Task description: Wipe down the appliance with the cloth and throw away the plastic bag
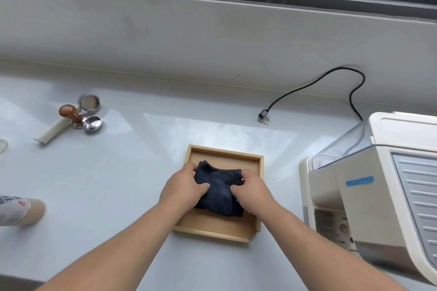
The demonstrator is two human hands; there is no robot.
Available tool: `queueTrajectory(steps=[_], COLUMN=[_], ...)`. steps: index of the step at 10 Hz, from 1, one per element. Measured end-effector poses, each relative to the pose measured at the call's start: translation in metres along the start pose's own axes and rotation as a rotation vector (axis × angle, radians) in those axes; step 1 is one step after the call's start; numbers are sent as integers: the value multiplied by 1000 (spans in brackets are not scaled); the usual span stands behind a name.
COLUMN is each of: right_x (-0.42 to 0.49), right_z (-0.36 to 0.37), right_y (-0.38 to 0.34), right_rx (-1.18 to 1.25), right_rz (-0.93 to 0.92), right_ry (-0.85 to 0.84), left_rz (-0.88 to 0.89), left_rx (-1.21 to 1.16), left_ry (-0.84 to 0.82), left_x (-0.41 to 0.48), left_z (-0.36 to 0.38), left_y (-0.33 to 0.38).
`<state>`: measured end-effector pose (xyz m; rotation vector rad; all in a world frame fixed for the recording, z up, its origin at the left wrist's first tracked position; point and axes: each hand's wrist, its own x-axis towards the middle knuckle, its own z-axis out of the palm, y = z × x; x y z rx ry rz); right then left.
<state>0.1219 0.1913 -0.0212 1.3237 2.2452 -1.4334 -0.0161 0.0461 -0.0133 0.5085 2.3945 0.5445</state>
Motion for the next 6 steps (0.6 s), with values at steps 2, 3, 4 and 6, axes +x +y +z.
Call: queueTrajectory(steps=[2,3,4,6], right_x=[-1,-4,-9,-17], right_z=[0,-3,-9,-17], right_y=[2,2,-1,-6], right_rx=[-109,-178,-208,-259], right_rz=[-27,-45,-55,-239], right_ry=[38,84,145,253], left_rz=[26,50,78,205], left_rx=[74,102,118,114], left_ry=[43,79,99,158], left_x=[-1,-3,-8,-14], left_z=[0,-3,-9,-17], left_y=[0,-1,2,12])
